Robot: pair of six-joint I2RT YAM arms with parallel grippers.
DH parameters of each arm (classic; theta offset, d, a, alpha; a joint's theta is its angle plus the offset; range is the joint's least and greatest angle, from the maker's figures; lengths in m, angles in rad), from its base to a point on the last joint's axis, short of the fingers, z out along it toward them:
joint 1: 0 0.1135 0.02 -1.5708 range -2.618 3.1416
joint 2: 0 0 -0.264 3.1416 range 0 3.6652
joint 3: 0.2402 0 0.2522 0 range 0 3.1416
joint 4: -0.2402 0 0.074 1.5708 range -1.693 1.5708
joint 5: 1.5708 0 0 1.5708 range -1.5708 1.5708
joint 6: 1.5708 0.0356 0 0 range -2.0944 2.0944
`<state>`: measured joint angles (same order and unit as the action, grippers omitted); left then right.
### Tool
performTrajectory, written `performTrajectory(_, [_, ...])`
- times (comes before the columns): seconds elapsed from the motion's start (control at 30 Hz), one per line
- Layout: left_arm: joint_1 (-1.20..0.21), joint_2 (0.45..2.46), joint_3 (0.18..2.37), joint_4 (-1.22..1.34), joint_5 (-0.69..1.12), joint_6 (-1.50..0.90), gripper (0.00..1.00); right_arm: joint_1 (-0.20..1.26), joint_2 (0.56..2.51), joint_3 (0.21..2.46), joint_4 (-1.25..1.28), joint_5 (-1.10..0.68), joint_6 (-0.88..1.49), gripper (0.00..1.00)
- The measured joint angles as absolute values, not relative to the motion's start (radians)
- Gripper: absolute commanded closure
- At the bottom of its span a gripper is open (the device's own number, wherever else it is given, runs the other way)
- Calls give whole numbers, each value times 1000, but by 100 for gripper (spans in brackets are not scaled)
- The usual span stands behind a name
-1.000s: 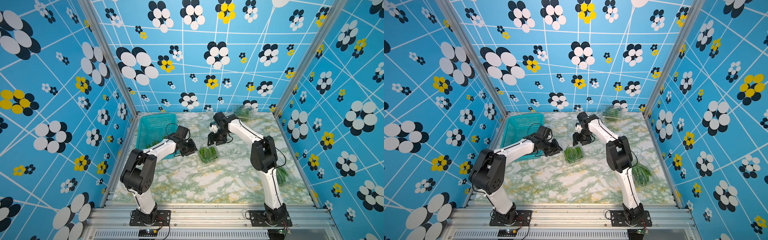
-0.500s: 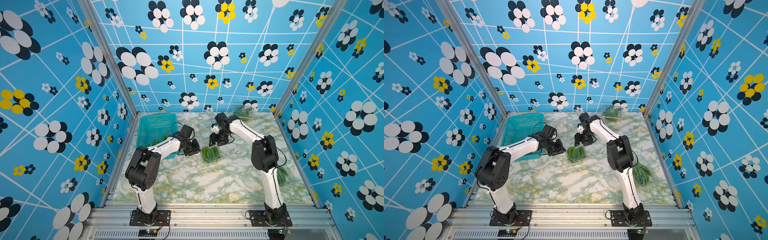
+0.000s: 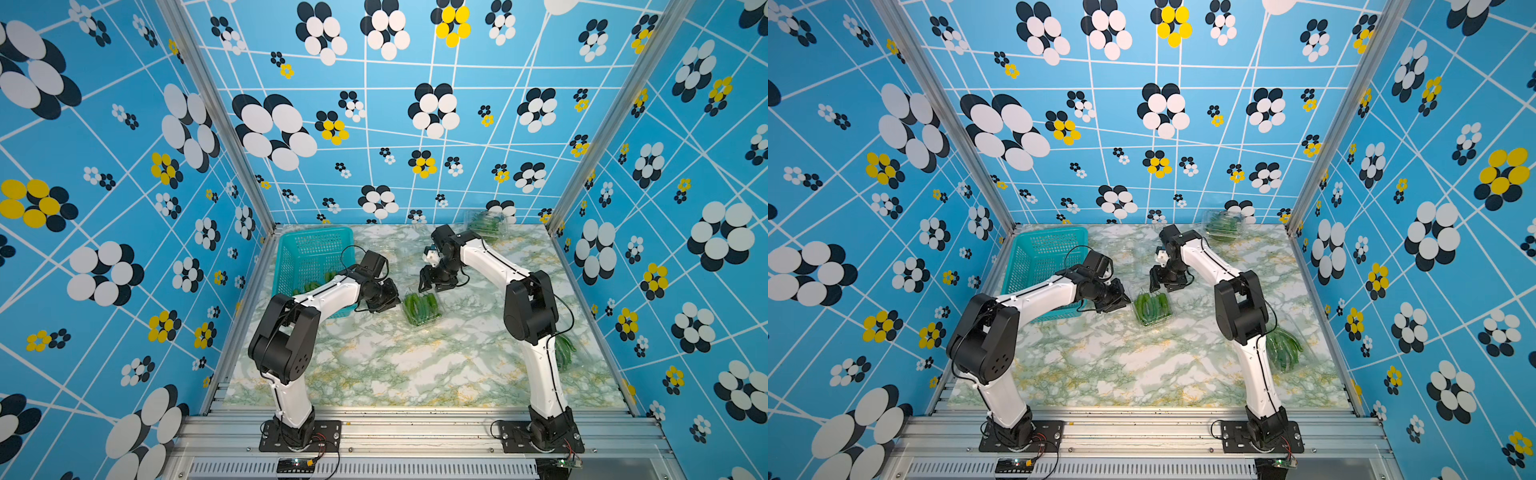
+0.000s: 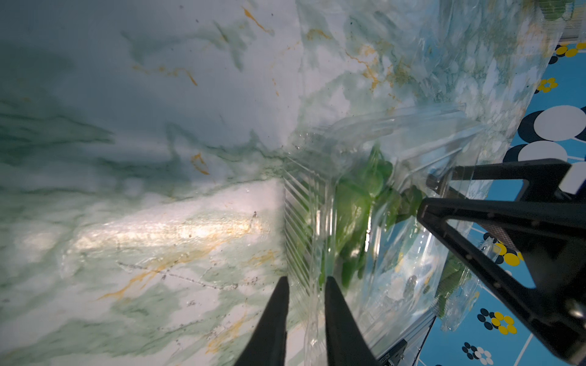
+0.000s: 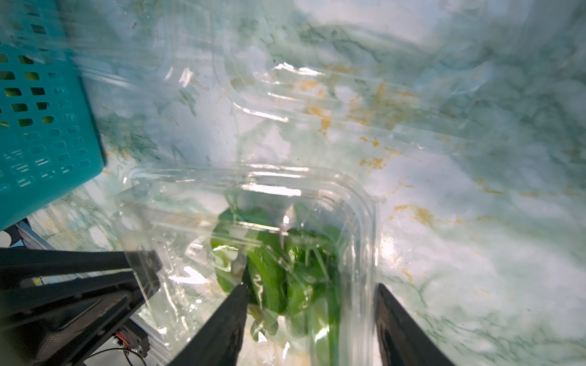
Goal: Take small green peppers out of containers
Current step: Open the packing box at the center of the board.
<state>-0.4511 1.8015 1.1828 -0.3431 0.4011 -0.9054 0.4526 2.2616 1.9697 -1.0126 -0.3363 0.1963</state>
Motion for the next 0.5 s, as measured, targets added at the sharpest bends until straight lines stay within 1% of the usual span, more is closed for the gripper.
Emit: performTrajectory(0.5, [-445,1794,1151,-307,413,-917,77,453,2262,1970,-1010,-344,199,36])
